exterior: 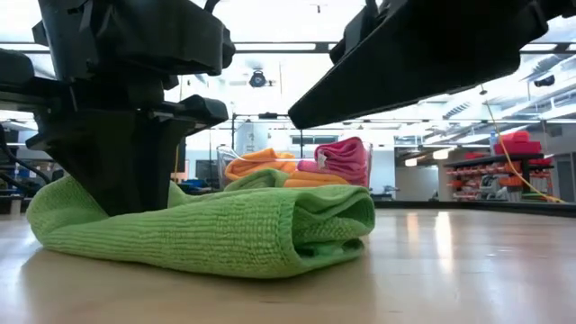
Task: Fold microfiber towels
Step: Fold the green microfiber cloth
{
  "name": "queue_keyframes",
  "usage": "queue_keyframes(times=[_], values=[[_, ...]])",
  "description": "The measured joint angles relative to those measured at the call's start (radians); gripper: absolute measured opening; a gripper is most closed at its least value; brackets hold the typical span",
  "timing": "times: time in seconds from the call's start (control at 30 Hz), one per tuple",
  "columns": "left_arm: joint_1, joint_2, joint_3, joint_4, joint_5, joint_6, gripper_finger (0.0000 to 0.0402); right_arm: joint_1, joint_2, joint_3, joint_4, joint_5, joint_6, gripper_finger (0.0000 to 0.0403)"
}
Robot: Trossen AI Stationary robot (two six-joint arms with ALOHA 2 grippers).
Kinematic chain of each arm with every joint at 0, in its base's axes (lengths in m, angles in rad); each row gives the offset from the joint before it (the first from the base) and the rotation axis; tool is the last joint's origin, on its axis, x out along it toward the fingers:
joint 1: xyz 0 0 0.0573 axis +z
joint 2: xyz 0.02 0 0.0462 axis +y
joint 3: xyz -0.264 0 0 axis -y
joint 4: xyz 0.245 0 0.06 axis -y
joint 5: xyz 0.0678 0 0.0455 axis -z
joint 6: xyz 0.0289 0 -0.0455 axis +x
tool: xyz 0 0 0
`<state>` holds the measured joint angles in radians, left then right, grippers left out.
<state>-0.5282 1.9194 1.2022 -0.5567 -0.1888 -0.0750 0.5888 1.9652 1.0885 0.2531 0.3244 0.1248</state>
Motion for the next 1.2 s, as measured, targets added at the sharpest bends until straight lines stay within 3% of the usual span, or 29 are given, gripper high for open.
queue_keyframes(times=[0.3,0.6,1.0,1.2], values=[[0.0,0.0,0.0,0.007,0.0,-0.009,0.0081,-0.053,0.063,-0.001,0.004,0.002,0.005,0.0092],[-0.003,-0.013,0.0,0.01,0.0,-0.019,0.008,-0.058,0.125,0.002,0.001,-0.043,0.112,0.0092],[-0.031,-0.256,0.002,-0.085,-0.003,-0.095,0.011,-0.056,0.126,0.003,-0.012,-0.042,0.143,0.0092],[-0.049,-0.218,0.002,-0.036,-0.146,-0.094,0.0137,-0.056,0.127,0.002,-0.007,-0.042,0.134,0.0092]])
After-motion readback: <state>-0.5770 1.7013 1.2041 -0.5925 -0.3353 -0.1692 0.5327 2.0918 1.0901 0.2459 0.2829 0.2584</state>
